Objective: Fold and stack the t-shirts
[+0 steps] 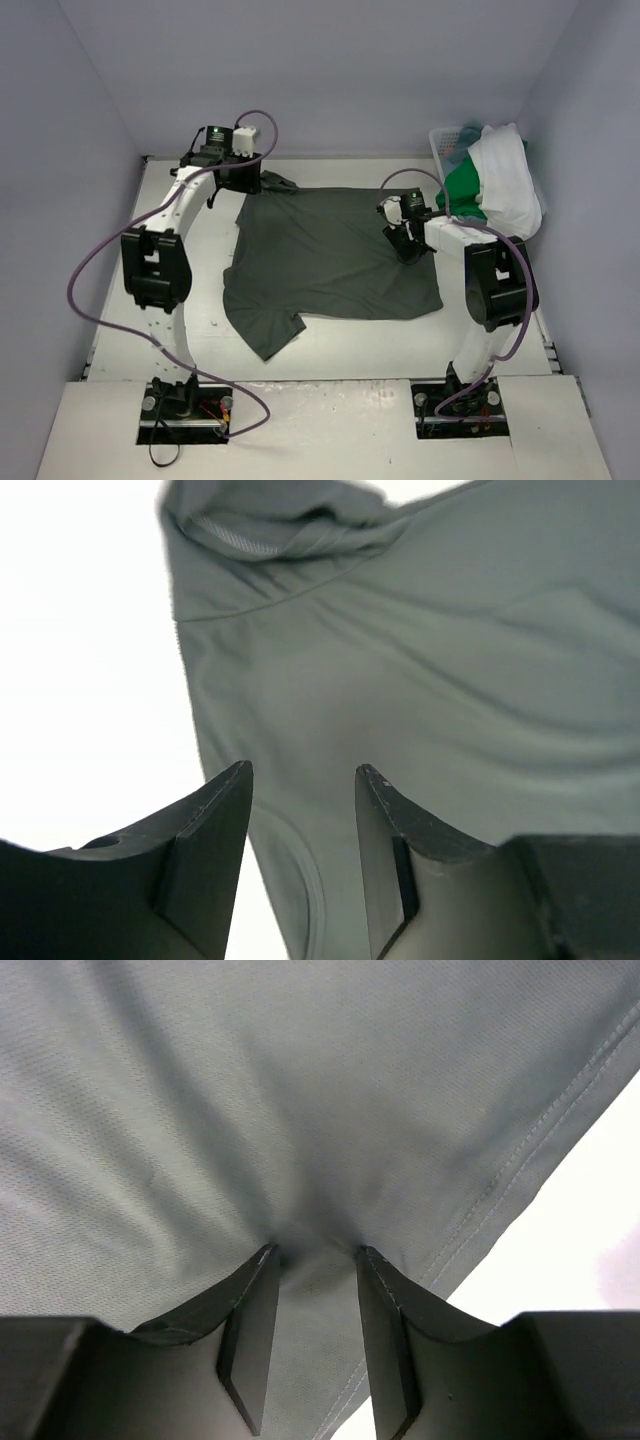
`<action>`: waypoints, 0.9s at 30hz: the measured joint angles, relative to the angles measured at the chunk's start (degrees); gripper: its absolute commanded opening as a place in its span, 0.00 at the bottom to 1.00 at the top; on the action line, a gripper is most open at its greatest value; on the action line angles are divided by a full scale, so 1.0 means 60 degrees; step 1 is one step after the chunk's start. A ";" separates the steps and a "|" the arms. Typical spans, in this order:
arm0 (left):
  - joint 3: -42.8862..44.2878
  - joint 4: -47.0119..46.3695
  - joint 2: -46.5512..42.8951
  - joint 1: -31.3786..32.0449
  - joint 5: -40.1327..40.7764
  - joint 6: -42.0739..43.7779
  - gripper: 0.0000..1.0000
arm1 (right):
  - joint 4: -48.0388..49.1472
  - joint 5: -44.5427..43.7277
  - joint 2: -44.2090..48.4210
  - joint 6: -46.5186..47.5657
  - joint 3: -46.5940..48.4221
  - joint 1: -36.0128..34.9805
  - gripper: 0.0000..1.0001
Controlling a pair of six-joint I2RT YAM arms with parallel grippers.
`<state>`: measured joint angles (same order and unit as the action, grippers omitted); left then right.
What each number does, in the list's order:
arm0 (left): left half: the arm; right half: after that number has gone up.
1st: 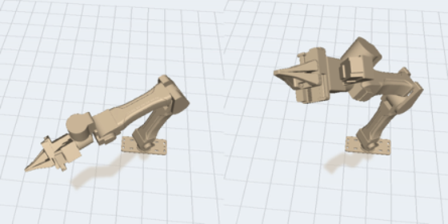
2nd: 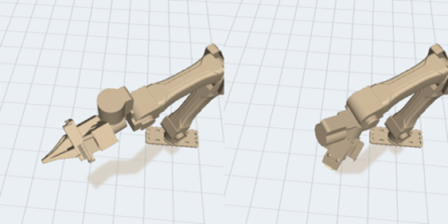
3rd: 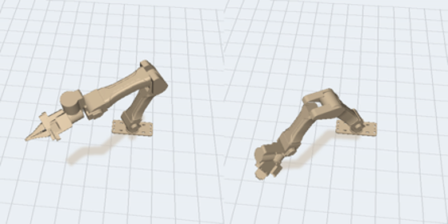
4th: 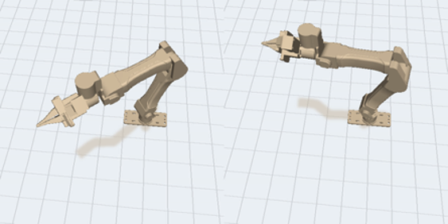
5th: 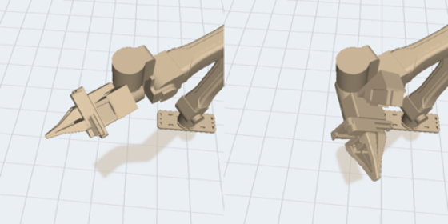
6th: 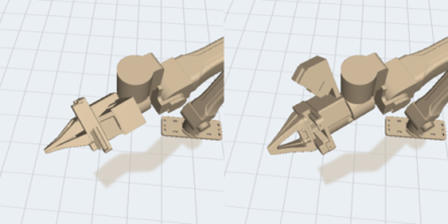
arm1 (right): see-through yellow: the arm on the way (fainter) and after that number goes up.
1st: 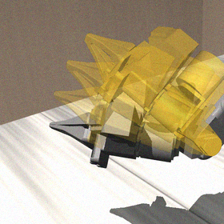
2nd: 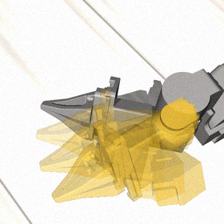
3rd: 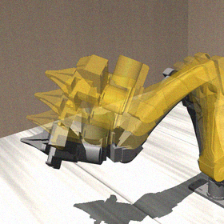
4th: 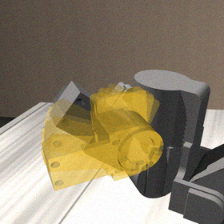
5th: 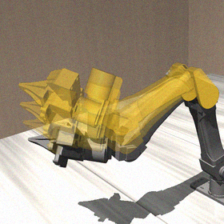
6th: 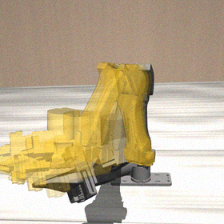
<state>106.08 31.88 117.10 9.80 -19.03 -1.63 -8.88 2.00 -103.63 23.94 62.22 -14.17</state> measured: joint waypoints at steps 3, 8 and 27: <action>-0.0412 -0.0015 -0.1093 0.0000 0.0033 0.0036 0.40 | 0.0018 0.0168 0.0022 0.0047 0.0000 0.0168 0.36; -0.1588 0.0109 -0.2922 0.0036 -0.0066 0.0466 0.40 | -0.0259 0.0565 0.0747 0.0182 -0.0011 0.0106 0.38; -0.8113 0.2073 -0.9890 0.1687 -0.0521 0.3785 0.41 | -0.2710 0.1217 0.7431 0.4856 -0.3923 -0.0313 0.43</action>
<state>57.41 44.31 57.76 19.92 -22.15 21.08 -25.15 9.30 -59.05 53.08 38.68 -16.05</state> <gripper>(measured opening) 0.403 0.419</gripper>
